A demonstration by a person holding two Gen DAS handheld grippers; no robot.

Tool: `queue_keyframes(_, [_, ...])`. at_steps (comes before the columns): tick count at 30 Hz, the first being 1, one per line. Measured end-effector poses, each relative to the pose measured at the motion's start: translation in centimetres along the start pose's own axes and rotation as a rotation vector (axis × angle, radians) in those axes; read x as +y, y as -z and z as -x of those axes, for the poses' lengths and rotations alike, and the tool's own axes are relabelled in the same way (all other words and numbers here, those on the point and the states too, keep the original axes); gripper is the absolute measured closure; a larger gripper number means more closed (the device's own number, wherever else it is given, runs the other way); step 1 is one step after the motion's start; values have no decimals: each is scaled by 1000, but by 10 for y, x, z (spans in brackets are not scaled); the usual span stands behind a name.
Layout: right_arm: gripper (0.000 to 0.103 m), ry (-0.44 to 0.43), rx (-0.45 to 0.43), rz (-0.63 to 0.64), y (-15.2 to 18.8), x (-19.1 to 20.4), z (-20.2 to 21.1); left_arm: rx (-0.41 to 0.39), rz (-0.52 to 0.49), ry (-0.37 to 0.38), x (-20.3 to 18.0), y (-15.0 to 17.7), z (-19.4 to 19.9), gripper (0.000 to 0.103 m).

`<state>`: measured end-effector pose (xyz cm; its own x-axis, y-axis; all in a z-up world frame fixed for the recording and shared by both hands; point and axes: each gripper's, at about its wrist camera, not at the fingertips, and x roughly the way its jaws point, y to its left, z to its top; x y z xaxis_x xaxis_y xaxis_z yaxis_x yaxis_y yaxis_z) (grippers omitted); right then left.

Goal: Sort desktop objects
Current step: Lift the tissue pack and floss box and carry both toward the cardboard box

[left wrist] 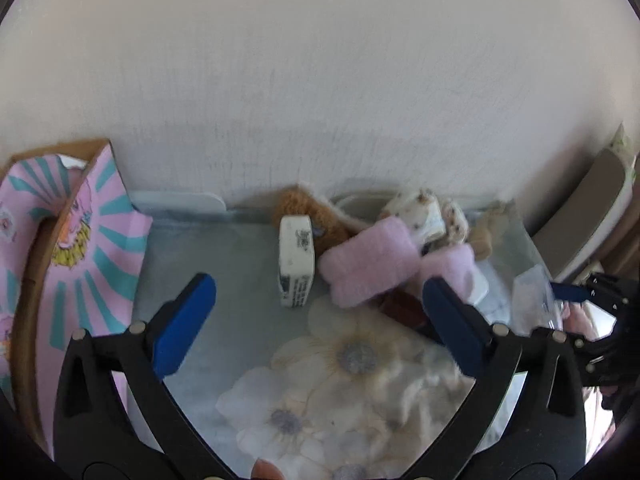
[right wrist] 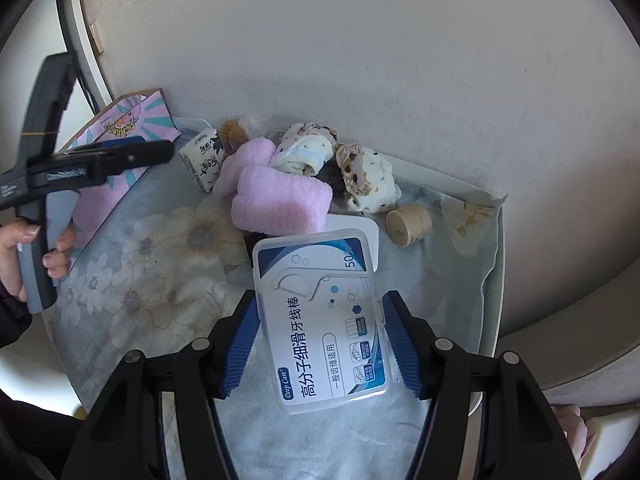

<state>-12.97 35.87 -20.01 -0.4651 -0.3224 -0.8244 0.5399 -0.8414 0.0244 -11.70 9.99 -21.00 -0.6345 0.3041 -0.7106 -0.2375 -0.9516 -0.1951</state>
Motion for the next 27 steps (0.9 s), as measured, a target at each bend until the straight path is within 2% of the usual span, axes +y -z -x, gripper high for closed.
queue_keyframes(5, [45,-1,-10,8,-4,1,3,34,1,-50,-3,-5,-12,0])
queue_keyframes(10, [45,6,-11,7,-1,-1,3,58,4,-177,10,2,-39,0])
queue_keyframes(15, [45,9,0,5,6,-4,-1,56,-55,-188,8,0,-61,0])
queue_keyframes(16, [45,8,2,1,7,-5,-3,55,-63,-185,7,-1,-65,3])
queue_keyframes(18, [45,8,6,-2,8,-6,-4,66,-61,-166,7,-3,-74,25])
queue_keyframes(20, [45,8,7,-1,9,-5,-5,110,-36,-150,13,-3,-87,63])
queue_keyframes(21, [45,7,6,1,9,-5,-5,131,-20,-137,16,-3,-92,69])
queue_keyframes(22, [45,6,6,3,9,-5,-6,142,2,-110,20,-2,-96,79])
queue_keyframes(23, [45,5,6,5,9,-4,-6,135,24,-90,23,-1,-96,85])
queue_keyframes(27, [45,8,6,7,6,-5,-4,117,11,-88,20,-4,-87,85])
